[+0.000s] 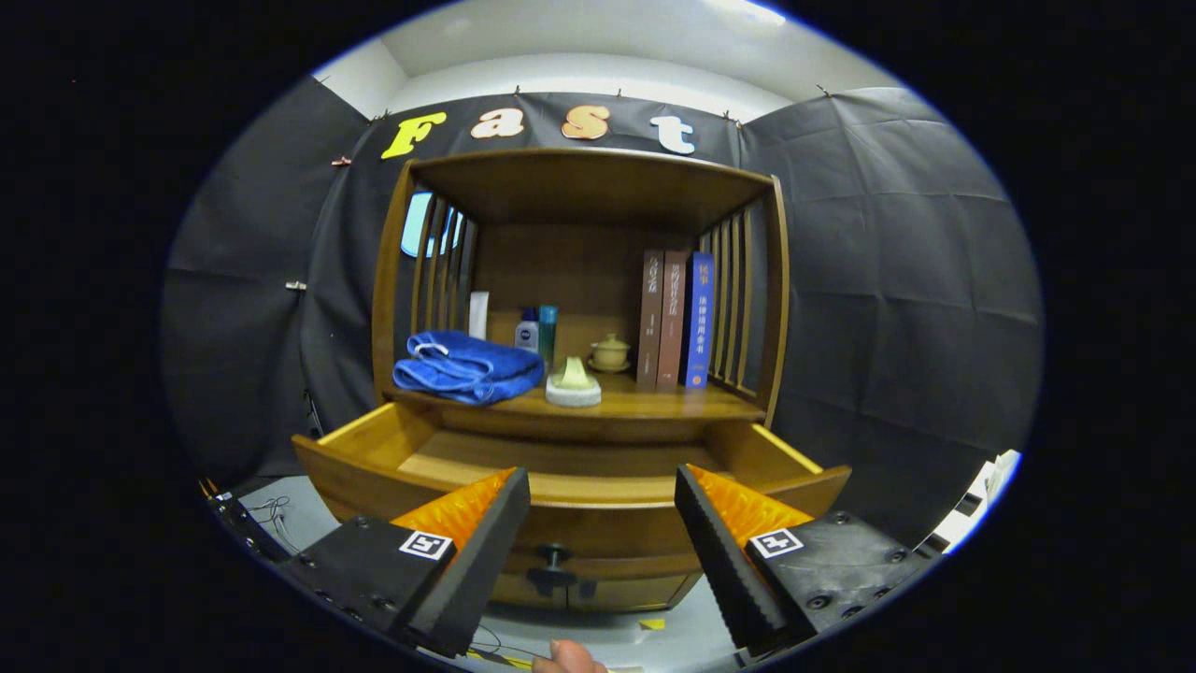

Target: Pull open the drawer, take out the items inside it, and place them on the countertop above the cabinet.

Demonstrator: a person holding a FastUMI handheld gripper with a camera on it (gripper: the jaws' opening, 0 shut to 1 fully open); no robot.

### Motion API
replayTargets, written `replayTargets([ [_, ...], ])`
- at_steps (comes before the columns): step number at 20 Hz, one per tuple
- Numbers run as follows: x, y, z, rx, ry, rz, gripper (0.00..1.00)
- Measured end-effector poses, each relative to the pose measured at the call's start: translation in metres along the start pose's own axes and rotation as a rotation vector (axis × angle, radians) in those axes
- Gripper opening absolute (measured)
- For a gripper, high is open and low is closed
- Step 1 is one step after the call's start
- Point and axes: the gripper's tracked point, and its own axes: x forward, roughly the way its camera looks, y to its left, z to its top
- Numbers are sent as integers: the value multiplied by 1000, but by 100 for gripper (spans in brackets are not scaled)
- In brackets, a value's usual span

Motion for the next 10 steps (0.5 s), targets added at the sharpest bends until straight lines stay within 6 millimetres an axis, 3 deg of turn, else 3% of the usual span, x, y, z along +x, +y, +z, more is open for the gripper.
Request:
replayTargets([
  [7,14,16,-62,-2,70,22,99],
  [10,20,23,-77,-25,89,29,99],
])
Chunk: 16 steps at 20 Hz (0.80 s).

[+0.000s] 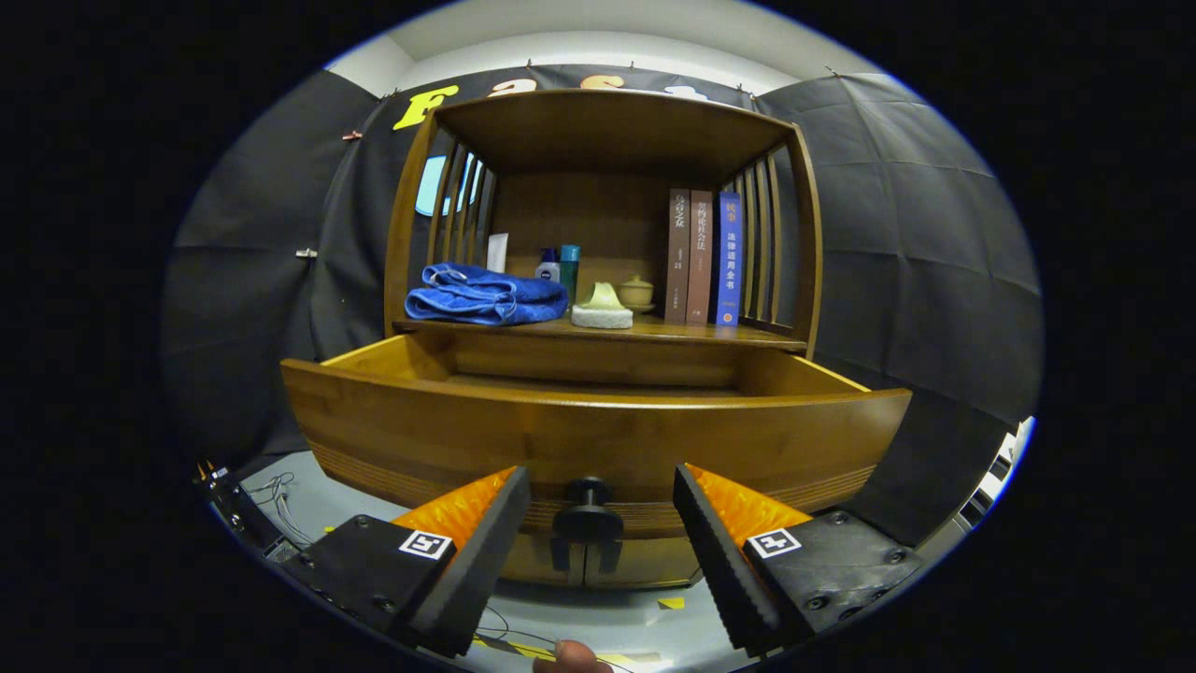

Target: Pull open the drawer, take out the items inside it, and place them on the countertop above the cabinet.

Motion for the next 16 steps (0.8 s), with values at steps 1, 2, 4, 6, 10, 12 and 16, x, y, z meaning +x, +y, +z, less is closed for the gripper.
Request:
replayTargets([
  [1,2,2,-2,-2,4,-2,99],
  [2,5,6,-3,-4,6,3,99],
  [4,12,13,-6,-6,14,14,99],
  [6,18,10,-7,-15,21,-3,99],
  [10,19,13,-8,44,30,4,99],
  [12,21,11,-7,33,36,3,98],
  [16,36,11,-3,34,52,5,98],
])
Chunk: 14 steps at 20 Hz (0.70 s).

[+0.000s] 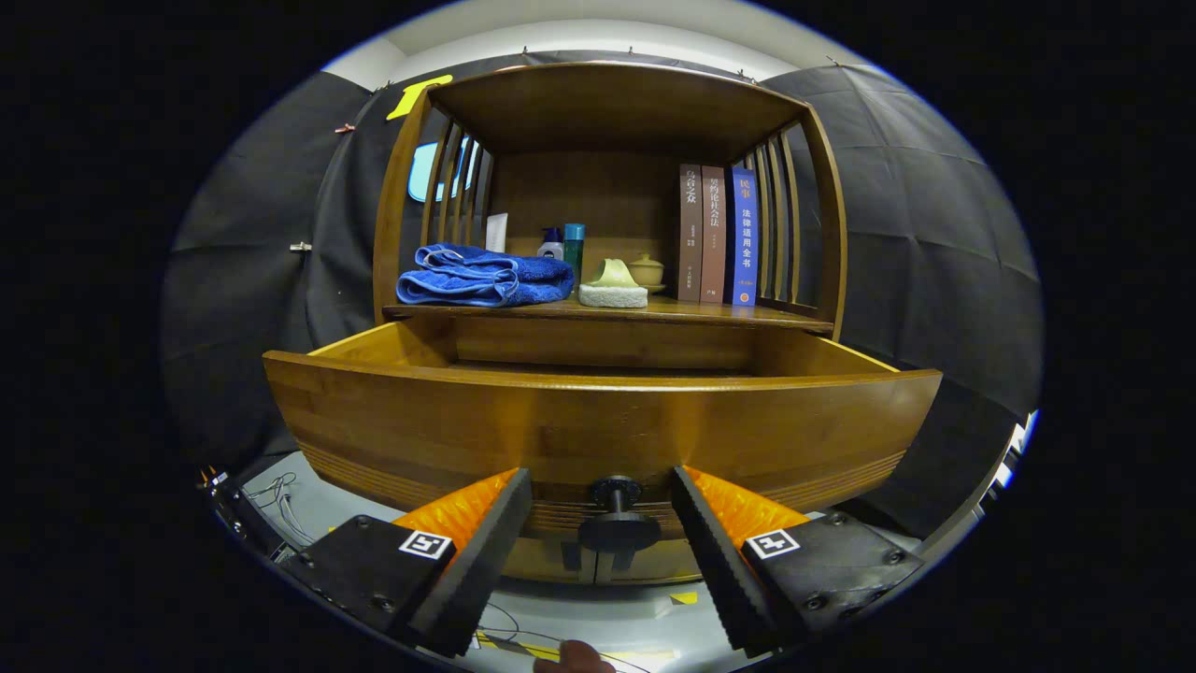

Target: Pull open the drawer, take out the items inside it, and place them on the countertop above the cabinet.

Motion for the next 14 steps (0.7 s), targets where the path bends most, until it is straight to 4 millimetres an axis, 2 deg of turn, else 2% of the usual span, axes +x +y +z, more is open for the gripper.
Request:
replayTargets([
  [5,32,1,16,34,-8,2,99],
  [6,40,2,13,41,-3,4,98],
  [14,96,6,29,100,3,14,99],
])
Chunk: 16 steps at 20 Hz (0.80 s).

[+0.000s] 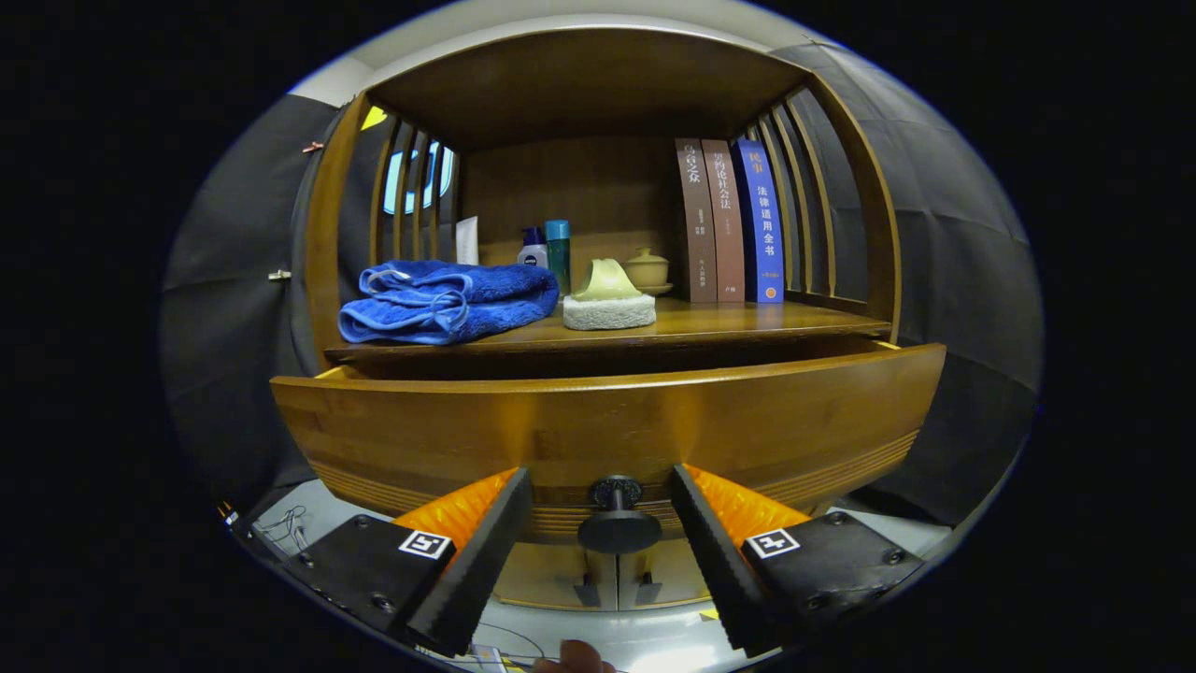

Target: Pull open the drawer, take out the items inside it, and place them on the countertop above the cabinet.

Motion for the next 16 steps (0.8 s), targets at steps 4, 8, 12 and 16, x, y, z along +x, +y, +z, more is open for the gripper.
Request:
replayTargets([
  [4,26,-1,5,-10,11,4,99],
  [8,45,-4,7,2,21,0,99],
  [12,44,-6,1,10,21,-3,99],
  [16,37,-6,0,11,45,10,98],
])
